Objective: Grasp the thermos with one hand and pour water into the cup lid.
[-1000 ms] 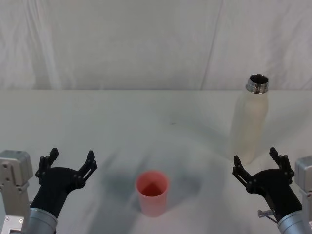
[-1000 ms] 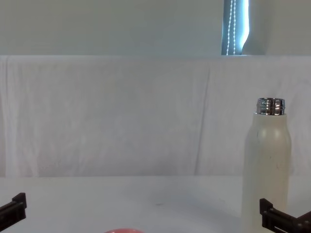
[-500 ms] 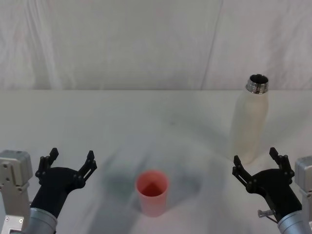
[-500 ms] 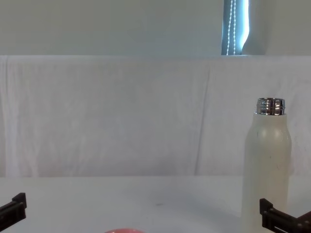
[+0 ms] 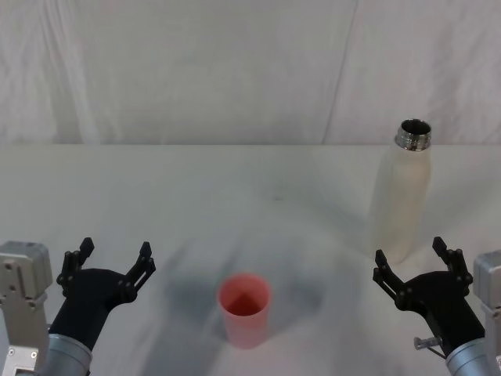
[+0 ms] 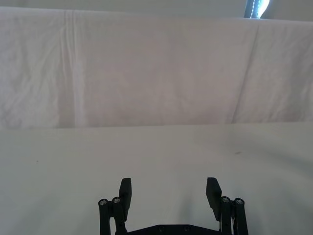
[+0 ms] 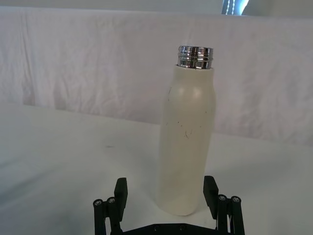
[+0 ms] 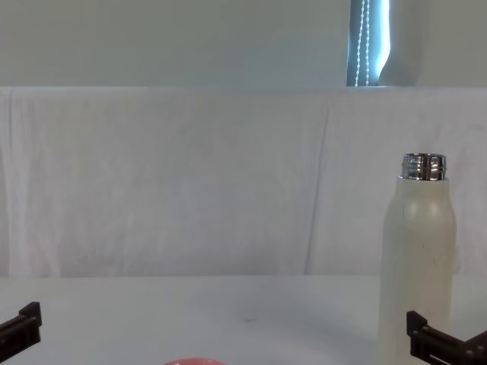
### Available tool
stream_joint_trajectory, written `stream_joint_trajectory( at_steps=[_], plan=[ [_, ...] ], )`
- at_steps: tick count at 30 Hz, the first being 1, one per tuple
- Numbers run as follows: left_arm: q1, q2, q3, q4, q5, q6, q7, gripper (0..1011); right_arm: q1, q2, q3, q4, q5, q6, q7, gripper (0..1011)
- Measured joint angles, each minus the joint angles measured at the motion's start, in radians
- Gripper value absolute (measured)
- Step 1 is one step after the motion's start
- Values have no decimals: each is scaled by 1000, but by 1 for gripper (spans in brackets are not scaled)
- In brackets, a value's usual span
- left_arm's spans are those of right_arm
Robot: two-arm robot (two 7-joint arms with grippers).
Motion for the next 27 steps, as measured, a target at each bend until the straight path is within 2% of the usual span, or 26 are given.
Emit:
stream_joint_trajectory(
  at_steps=[16,21,27],
  plan=[
    [0,0,0,0,0,0,0,1001,0,-1,1,0,1,0,4,1000],
    [0,0,0,0,0,0,0,1001,-2,-9,10,3,22,2,46,1000],
    [0,0,0,0,0,0,0,1001,-3,-27,40,11,78,22,104,1000]
  ],
)
